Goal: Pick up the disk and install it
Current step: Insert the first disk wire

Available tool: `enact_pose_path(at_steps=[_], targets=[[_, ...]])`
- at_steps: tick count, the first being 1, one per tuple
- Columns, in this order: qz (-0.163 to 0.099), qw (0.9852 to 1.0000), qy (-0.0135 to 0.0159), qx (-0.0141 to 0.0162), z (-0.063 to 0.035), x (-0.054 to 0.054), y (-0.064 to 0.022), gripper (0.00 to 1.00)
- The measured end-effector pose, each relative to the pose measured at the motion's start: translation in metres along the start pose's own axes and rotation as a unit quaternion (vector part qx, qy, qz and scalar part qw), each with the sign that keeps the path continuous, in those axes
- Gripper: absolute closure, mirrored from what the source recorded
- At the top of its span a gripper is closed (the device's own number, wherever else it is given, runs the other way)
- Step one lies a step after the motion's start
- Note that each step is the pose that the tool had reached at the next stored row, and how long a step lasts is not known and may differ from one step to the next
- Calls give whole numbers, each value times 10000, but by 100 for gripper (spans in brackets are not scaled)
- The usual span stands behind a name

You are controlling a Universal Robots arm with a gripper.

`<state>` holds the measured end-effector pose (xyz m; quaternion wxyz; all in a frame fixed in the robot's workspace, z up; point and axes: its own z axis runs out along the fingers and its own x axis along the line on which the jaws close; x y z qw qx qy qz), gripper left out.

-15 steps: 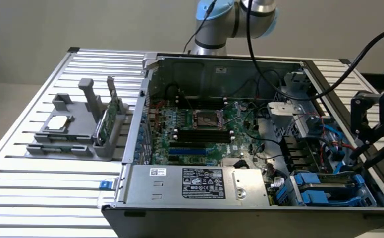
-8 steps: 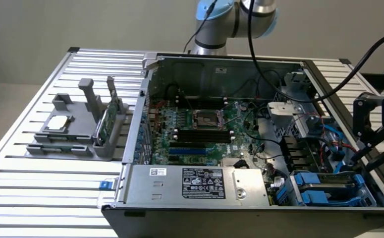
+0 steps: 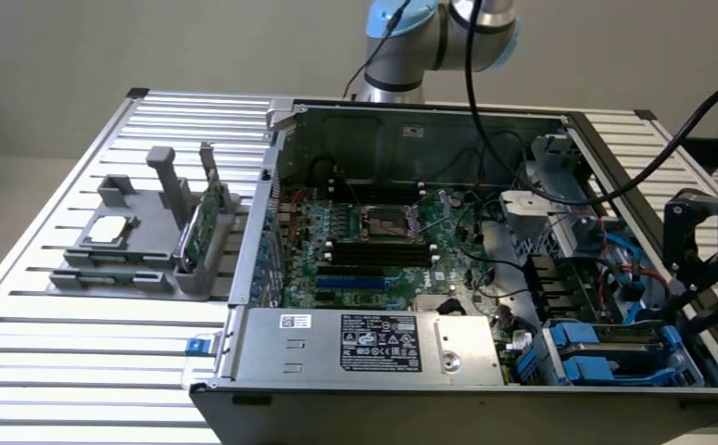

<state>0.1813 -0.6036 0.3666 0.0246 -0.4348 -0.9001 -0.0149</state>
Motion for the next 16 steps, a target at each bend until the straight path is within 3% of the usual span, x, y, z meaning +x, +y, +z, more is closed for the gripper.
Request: enact_pose_path(at_steps=[6, 13, 16], targets=[[57, 9998, 132, -108, 45, -14, -12, 73], [328, 9991, 190, -177, 136, -20, -13, 73], [465, 9984, 234, -222, 165, -21, -13, 73]])
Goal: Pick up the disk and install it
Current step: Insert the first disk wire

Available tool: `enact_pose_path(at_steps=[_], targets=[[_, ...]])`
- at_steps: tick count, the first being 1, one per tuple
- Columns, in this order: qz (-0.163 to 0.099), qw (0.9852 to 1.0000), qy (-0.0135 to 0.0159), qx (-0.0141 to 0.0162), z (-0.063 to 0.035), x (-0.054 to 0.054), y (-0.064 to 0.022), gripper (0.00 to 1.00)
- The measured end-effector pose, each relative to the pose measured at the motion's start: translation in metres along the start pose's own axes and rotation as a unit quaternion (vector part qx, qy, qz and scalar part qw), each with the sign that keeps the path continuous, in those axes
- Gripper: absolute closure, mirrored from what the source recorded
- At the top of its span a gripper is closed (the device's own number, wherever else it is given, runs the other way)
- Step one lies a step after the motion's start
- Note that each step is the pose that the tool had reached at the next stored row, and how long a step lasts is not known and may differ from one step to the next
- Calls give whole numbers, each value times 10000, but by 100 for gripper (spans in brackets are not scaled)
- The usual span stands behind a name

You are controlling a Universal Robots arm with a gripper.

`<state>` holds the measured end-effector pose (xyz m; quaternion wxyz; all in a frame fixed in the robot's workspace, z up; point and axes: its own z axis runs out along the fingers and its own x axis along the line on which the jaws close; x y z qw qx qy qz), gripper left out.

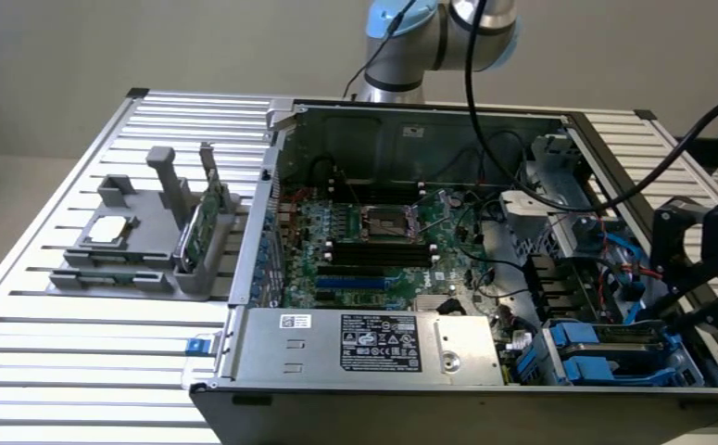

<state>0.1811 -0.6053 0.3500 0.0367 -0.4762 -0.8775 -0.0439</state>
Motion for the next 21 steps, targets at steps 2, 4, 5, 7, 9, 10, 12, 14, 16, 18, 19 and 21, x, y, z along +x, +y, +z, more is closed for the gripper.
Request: enact_pose_path(at_steps=[2, 4, 5, 7, 9, 10, 12, 14, 16, 18, 19, 21], targets=[[59, 10000, 36, -31, 15, -1, 0, 73], [105, 9999, 73, -62, 30, -3, -1, 73], [126, 9999, 91, -76, 38, -4, -1, 73], [167, 9997, 117, -98, 56, -5, -2, 73], [193, 9997, 130, -111, 65, -6, -3, 73], [206, 9996, 136, -117, 70, -7, -3, 73], [226, 9995, 150, -129, 82, -9, -4, 73], [252, 9995, 158, -137, 95, -10, -4, 73], [275, 9994, 169, -148, 110, -12, -5, 73], [296, 9993, 186, -161, 123, -13, -5, 73], [307, 9992, 194, -168, 128, -14, -5, 73], [329, 9991, 207, -180, 135, -14, -5, 73]])
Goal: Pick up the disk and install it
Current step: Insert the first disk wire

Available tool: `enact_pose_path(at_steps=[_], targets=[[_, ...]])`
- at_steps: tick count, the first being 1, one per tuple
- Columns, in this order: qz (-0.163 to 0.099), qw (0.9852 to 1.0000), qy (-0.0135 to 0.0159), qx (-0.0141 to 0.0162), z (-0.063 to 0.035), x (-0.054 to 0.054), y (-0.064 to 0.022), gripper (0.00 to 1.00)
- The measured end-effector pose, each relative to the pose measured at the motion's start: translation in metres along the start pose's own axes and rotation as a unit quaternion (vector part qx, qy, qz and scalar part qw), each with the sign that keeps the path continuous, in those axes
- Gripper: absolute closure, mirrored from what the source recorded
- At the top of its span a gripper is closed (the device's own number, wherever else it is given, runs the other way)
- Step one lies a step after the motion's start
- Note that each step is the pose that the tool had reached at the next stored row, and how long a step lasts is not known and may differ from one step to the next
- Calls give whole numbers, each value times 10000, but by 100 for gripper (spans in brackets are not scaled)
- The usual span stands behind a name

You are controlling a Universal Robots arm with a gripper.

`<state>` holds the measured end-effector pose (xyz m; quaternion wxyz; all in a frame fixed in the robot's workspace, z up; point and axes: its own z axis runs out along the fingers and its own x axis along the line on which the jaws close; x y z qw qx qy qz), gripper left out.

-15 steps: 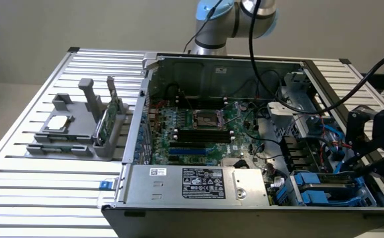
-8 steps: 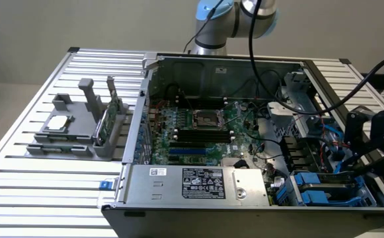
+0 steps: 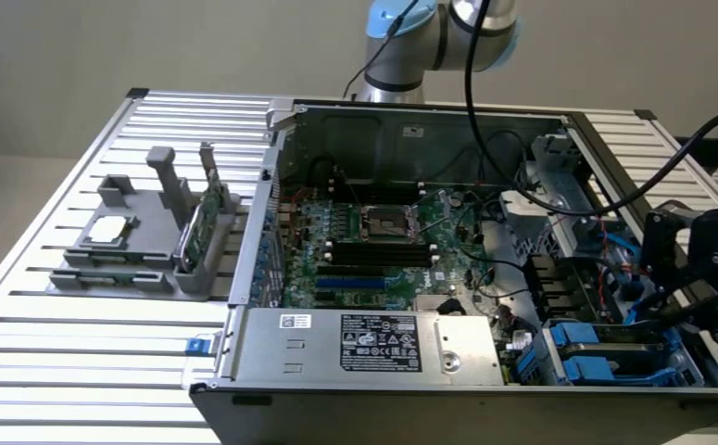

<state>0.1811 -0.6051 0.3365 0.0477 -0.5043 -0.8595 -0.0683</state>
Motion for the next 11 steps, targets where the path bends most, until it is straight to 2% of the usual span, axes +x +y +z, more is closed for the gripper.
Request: enact_pose_path(at_steps=[11], targets=[[109, 9999, 24, -34, 10, 11, 9, 73]])
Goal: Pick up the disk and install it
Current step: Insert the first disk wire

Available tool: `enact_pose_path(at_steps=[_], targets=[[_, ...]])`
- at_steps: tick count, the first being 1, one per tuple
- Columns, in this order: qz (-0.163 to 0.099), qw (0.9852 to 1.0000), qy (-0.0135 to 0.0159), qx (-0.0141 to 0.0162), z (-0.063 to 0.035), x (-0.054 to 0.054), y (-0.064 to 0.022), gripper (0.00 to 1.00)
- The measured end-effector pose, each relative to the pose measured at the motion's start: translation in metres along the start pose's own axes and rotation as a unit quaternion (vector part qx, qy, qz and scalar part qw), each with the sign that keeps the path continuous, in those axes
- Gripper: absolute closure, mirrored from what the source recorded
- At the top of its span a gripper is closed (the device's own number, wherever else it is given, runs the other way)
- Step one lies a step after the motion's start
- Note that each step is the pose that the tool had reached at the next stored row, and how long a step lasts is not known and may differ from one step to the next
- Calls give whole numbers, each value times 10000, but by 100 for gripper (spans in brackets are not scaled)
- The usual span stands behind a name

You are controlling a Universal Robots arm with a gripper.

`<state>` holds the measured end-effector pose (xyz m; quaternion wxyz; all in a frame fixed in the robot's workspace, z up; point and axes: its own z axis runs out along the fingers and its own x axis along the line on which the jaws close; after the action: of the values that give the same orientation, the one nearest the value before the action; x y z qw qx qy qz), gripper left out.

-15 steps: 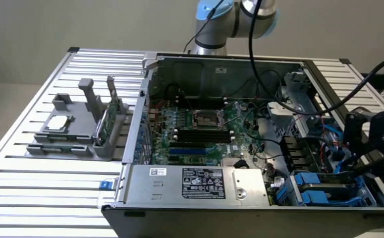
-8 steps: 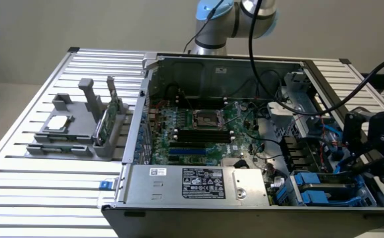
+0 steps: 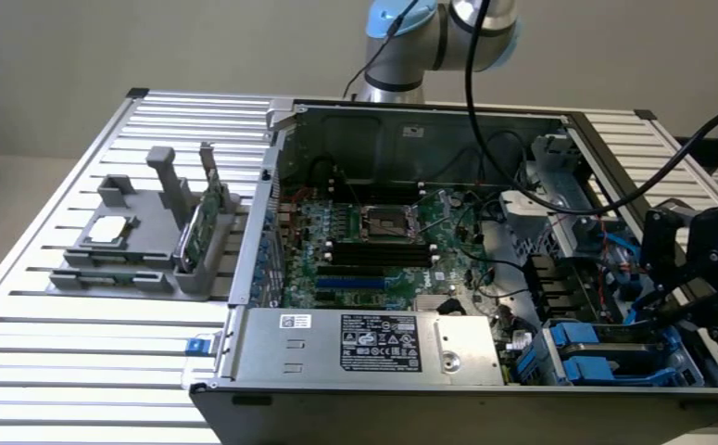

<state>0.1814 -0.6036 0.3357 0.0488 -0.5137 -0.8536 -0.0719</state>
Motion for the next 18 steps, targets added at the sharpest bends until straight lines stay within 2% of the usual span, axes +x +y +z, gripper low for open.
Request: enact_pose_path(at_steps=[2, 3, 9, 10, 12, 15, 18], targets=[[19, 10000, 2, -5, 0, 1, 0, 75], [29, 10000, 3, -8, 0, 2, 1, 82], [109, 9999, 13, -25, -5, 5, -2, 83], [126, 9999, 22, -23, -9, 8, -5, 83], [153, 9999, 64, -4, -18, 15, -15, 83], [185, 9997, 149, 26, -24, 24, -29, 83], [228, 9994, 233, 75, -27, 28, -36, 83]])
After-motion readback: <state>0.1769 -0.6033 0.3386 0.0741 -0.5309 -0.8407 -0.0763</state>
